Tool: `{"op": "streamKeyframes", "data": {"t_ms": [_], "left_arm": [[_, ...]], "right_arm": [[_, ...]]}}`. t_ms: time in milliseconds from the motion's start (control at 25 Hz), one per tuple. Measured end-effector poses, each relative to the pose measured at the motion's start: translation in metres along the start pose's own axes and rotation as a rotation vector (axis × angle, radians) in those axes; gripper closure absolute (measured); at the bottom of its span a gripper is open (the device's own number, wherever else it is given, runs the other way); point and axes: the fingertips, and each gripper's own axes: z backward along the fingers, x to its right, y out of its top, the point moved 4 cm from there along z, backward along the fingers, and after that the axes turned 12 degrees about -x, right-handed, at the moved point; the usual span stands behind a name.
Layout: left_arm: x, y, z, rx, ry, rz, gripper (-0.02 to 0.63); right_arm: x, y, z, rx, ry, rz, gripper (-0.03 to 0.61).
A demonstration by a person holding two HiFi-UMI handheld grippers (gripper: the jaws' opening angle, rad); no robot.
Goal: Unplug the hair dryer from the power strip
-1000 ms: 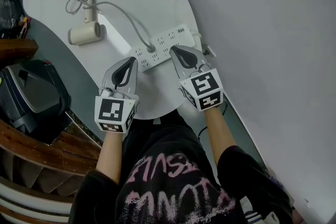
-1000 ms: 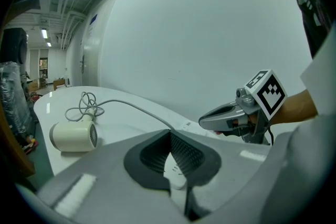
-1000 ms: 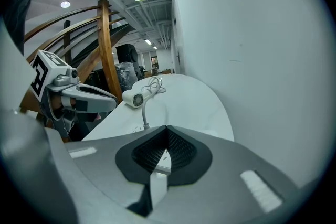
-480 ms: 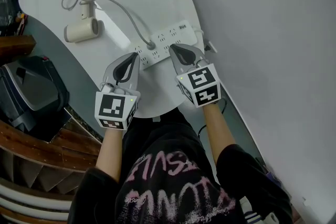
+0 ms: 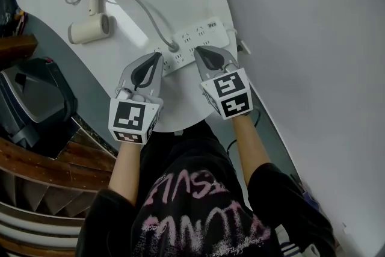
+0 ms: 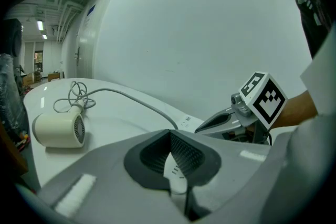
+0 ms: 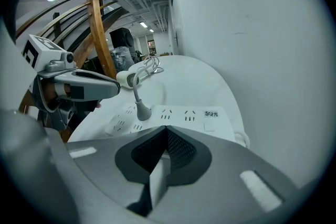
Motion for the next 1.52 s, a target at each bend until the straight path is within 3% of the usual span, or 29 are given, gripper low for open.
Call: {"op": "streamKeyframes", "data": {"t_ms": [520, 880, 1240, 1440, 1520], "left_arm": [[0.008, -0.004, -0.014, -0.034, -0.033, -0.038, 0.612], [0.011, -0.004, -0.033, -0.087, -0.048, -0.084, 0.517], [0.012, 0.000, -0.047, -0.159, -0.041, -0.194, 0.506], [0.010, 0.000, -0.046, -0.167, -0.048, -0.197, 0.508], [0.011, -0.001, -0.047, -0.169, -0.054, -0.199, 0.508]], "right_arm": [[0.002, 0.000, -0.001, -0.005, 0.023, -0.038, 0.558], [0.001, -0.001, -0.002, 0.000, 0.017, -0.020, 0.557], [-0.006, 0.007, 0.000, -0.116, -0.048, 0.169, 0.554], [-0.004, 0.008, 0.003, -0.173, -0.045, 0.265, 0.457], [-0.003, 0.009, 0.003, -0.193, -0.036, 0.290, 0.449]]}}
